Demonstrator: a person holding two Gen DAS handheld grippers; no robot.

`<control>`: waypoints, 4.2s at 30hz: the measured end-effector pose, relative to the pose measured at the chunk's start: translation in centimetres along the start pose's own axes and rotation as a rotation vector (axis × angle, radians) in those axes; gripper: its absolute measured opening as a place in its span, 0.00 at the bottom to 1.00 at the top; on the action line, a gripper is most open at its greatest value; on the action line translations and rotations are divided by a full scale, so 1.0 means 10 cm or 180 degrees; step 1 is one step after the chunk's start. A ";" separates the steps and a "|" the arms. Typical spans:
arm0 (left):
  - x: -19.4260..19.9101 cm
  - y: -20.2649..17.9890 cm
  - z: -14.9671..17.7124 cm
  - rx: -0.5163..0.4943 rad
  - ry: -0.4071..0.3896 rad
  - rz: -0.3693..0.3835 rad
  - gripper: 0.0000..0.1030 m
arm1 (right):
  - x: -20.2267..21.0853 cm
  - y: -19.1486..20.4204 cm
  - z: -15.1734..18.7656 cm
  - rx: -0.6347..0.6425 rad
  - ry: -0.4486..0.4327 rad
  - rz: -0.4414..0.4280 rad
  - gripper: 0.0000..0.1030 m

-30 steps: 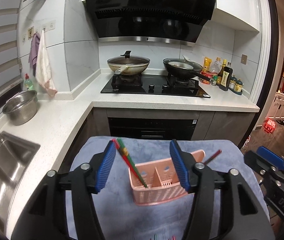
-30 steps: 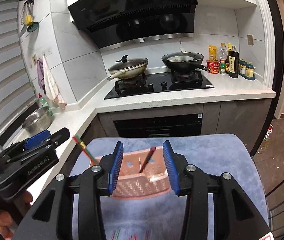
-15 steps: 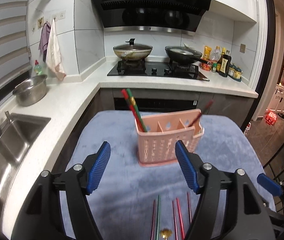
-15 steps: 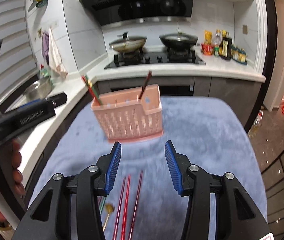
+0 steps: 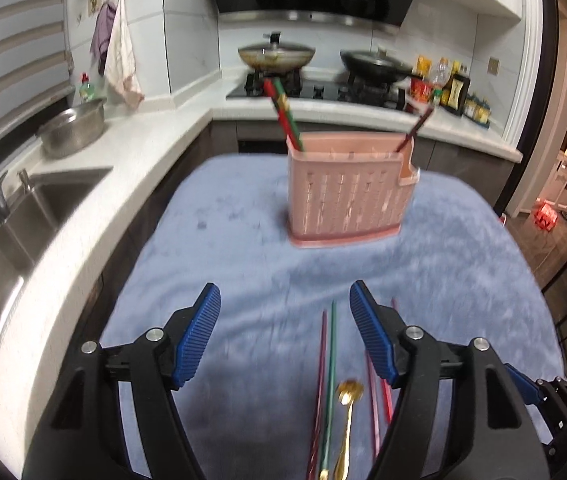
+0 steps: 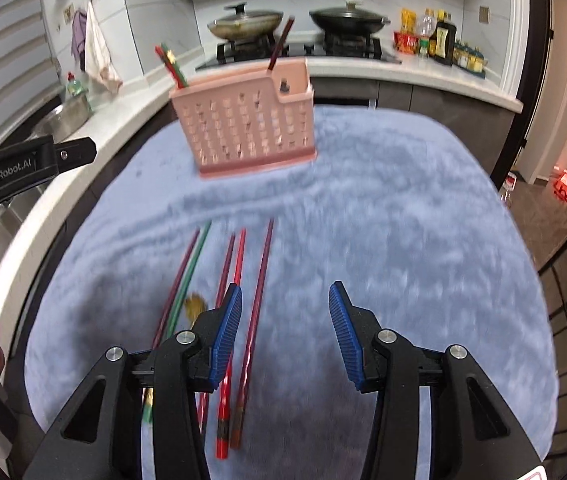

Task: Organize utensils
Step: 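Grasp a dark red chopstick with the left tool while the right tool grasps another, then lift the dark red chopstick toward the basket while the right tool carries its own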

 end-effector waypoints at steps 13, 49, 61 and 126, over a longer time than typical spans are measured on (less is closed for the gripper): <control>-0.50 0.18 0.82 0.0042 0.0633 0.0067 0.62 | -0.51 0.19 0.42 0.0131 0.0442 -0.0073 0.30; -0.68 -0.01 1.34 -0.0262 0.1107 0.0704 0.09 | -0.63 0.17 0.64 0.0137 0.0605 -0.0141 0.07; -0.49 0.08 1.21 -0.0158 0.1026 0.0815 0.06 | -0.40 0.05 0.58 0.0063 0.0481 -0.0167 0.07; 0.70 0.49 -0.43 -0.0333 -0.0385 0.0680 0.08 | 1.31 -0.19 -1.01 -0.0052 -0.0980 -0.0496 0.07</control>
Point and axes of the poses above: each gripper's, at about its wrist camera, not at the fingertips, and x roughly against the way its jaws point, y to its left, z to its underside, the point moved 2 cm from there along -x, roughly the way its jaws point, and after that the axes turned 14 degrees about y, right-handed, at the moved point
